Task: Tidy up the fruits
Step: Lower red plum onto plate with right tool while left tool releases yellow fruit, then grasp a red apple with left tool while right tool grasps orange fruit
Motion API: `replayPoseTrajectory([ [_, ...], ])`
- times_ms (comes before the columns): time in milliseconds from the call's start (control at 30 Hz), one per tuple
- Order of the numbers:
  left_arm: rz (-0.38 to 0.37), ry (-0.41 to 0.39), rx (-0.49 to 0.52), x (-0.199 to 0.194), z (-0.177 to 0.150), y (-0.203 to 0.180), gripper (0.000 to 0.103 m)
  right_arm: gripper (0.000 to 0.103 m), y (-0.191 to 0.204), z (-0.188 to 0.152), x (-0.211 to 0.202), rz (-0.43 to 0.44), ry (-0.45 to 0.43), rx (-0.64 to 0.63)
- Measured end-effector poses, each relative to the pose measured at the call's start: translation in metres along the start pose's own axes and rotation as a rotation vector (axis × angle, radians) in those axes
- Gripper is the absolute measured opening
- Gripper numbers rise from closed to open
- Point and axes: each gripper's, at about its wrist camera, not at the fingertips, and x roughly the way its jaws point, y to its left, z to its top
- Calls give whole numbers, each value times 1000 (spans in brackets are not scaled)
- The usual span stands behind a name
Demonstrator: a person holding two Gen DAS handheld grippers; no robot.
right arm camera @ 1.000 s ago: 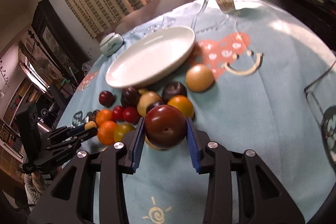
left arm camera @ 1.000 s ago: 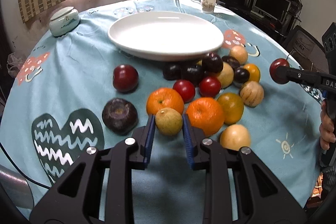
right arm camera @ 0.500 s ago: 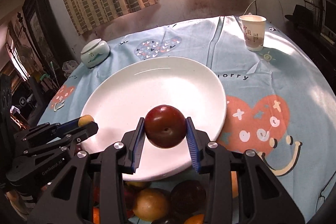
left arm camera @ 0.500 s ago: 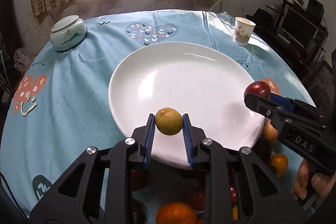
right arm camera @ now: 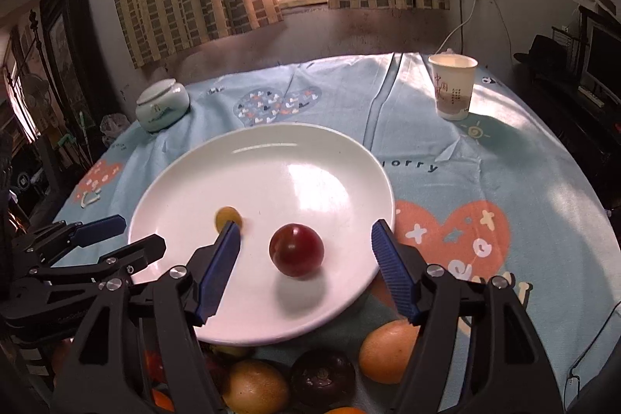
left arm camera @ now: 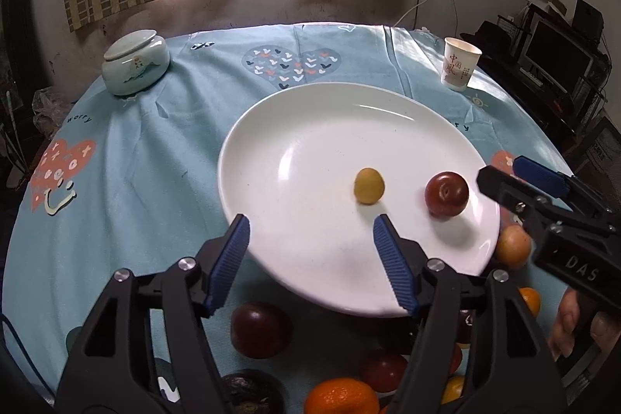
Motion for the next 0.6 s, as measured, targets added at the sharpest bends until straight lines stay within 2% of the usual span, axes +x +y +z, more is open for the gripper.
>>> replayPoseTrajectory([
  [100, 7, -40, -21, -19, -3, 13, 73, 71, -6, 0, -24, 35, -62, 20],
  [200, 37, -62, -41, -36, -15, 30, 74, 72, -11, -11, -40, 29, -66, 29],
  [267, 46, -59, -67, -42, -33, 44, 75, 76, -14, -24, -46, 24, -57, 37],
  [367, 69, -7, -120, -38, -57, 61, 75, 77, -18, -42, -54, 28, -28, 60],
  [467, 67, -22, -131, -39, -59, 63, 75, 77, -21, -50, -63, 35, -42, 79],
  [600, 74, 5, -65, -27, -60, 45, 75, 77, -27, -59, -71, 33, -44, 98],
])
